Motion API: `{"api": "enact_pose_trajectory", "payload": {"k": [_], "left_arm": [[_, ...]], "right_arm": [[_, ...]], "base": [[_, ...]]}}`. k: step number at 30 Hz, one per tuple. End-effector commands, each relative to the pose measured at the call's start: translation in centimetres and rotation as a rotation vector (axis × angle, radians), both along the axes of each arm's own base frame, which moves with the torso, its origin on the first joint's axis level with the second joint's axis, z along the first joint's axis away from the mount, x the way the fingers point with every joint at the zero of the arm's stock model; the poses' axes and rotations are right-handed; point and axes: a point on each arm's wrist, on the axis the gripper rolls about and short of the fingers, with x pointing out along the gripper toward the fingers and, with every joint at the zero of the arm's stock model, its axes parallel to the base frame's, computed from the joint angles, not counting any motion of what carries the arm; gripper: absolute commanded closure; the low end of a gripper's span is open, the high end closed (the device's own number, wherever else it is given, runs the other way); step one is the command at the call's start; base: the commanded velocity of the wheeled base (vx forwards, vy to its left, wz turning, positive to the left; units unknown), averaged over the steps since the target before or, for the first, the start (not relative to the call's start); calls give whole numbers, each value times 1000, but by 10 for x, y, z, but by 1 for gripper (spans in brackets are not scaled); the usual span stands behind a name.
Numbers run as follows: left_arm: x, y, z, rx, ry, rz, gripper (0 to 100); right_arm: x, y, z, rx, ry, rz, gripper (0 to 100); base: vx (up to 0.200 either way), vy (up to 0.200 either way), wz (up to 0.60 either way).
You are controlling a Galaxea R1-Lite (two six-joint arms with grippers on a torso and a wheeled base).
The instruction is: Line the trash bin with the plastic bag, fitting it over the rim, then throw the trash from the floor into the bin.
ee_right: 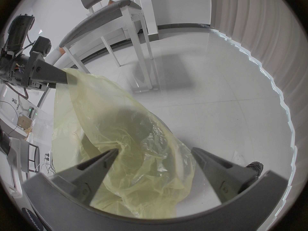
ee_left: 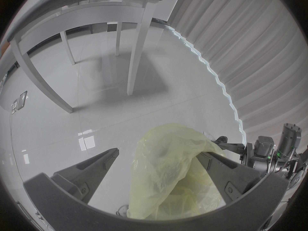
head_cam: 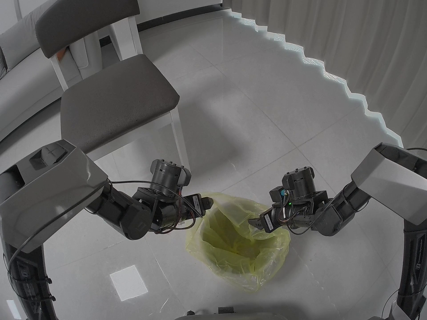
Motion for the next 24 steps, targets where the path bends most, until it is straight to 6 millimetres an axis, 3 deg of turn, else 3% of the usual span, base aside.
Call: {"api": "enact_pose_trajectory", "payload": {"k": [1,16,24], "left_arm": [[1,0,-2,-1,4,-1,0],[36,2,-35,35,23,33,0],[53,11,-52,62,38,59,0]], "right_arm": [[4,0,-2,5,-1,-3,100],[29,-27,8,15,-19,-87,100],[41,-26,-14,-10,34,-94,100]], "base": [[0,0,0],[0,0,0],[0,0,0]]}}
